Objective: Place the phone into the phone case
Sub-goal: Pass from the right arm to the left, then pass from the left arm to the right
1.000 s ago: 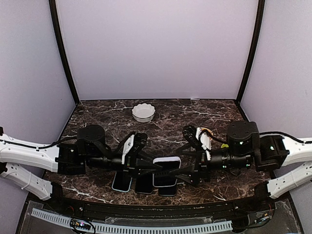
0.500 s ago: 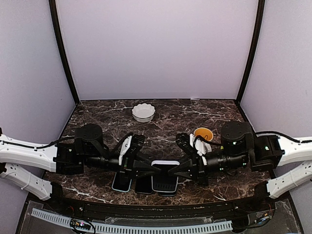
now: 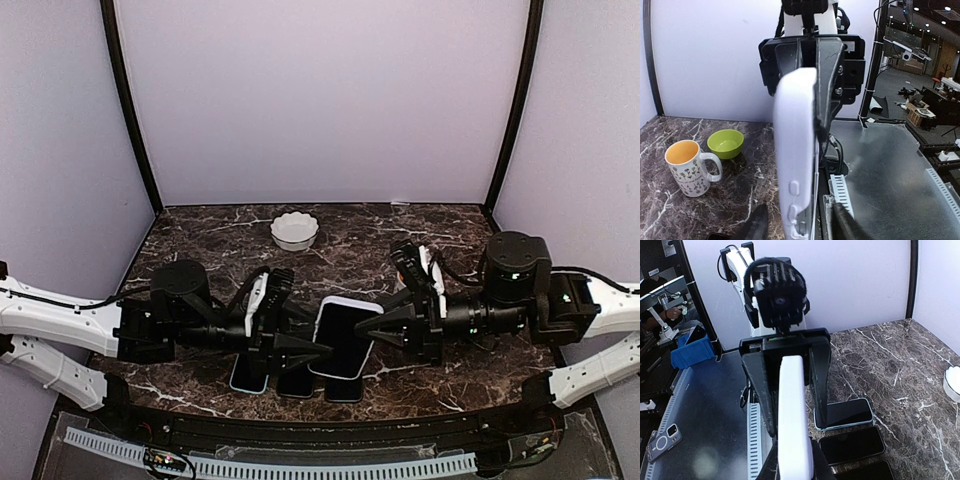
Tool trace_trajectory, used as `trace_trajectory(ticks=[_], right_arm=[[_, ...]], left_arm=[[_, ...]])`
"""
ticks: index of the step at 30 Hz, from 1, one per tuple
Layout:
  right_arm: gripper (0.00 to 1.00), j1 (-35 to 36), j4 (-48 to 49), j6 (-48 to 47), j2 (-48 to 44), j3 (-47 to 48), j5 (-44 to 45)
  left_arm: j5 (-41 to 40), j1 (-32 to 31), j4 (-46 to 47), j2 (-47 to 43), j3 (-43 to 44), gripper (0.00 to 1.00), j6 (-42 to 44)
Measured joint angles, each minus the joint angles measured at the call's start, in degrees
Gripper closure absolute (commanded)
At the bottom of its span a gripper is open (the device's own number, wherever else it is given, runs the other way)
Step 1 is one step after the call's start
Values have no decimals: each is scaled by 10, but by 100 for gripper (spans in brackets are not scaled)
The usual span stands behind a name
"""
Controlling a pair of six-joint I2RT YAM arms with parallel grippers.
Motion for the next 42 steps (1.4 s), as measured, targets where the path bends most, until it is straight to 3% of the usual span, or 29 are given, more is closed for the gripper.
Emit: trace_trajectory(ticks=[1, 3, 5, 6, 7, 8, 9, 13, 18, 22, 27, 31, 35, 36, 37, 38, 39, 42], right_arm=[[100, 0, 4, 2, -1, 0, 0], [100, 0, 7, 4, -1, 0, 0], [100, -2, 3, 1, -1, 0, 1], [92, -2, 2, 1, -2, 0, 0], [74, -2, 1, 2, -2, 0, 0], [62, -2, 1, 2, -4, -1, -1], [57, -2, 3, 4, -5, -2, 1], [48, -2, 31, 27, -5, -15, 18], [50, -2, 77, 63, -5, -64, 28], [66, -2, 101, 89, -5, -101, 28], [78, -2, 138, 114, -5, -112, 31], [100, -2, 163, 133, -6, -112, 27], [100, -2, 161, 128, -8, -112, 14], [100, -2, 161, 132, -9, -112, 14], [100, -2, 158, 138, -12, -112, 15], [100, -2, 154, 143, -14, -112, 15], [100, -2, 149, 153, -16, -112, 15], [100, -14, 102, 212, -31, -112, 33]], left_arm=[[-1, 0, 2, 4, 0, 90, -5], [-3, 0, 6, 14, 2, 99, -9], [1, -1, 7, 19, 2, 100, -14], [1, -1, 6, 19, 2, 100, -16], [2, -1, 7, 19, 2, 100, -19], [0, -2, 8, 19, 2, 100, -20], [-2, -3, 10, 19, 2, 100, -21], [-28, -3, 5, 20, 2, 100, -26], [-47, -2, 25, 19, -2, 100, -41], [-49, -2, 38, 19, -2, 100, -52], [-43, -2, 48, 20, -2, 100, -76], [-24, -2, 65, 27, -2, 100, -105], [1, 2, 78, 29, -7, 100, -147], [2, 2, 81, 30, -7, 96, -151], [3, 2, 82, 31, -7, 74, -156], [3, 2, 83, 32, -7, 63, -159], [-1, 0, 83, 33, -7, 42, -160], [-32, -1, 66, 31, -6, 21, -155]])
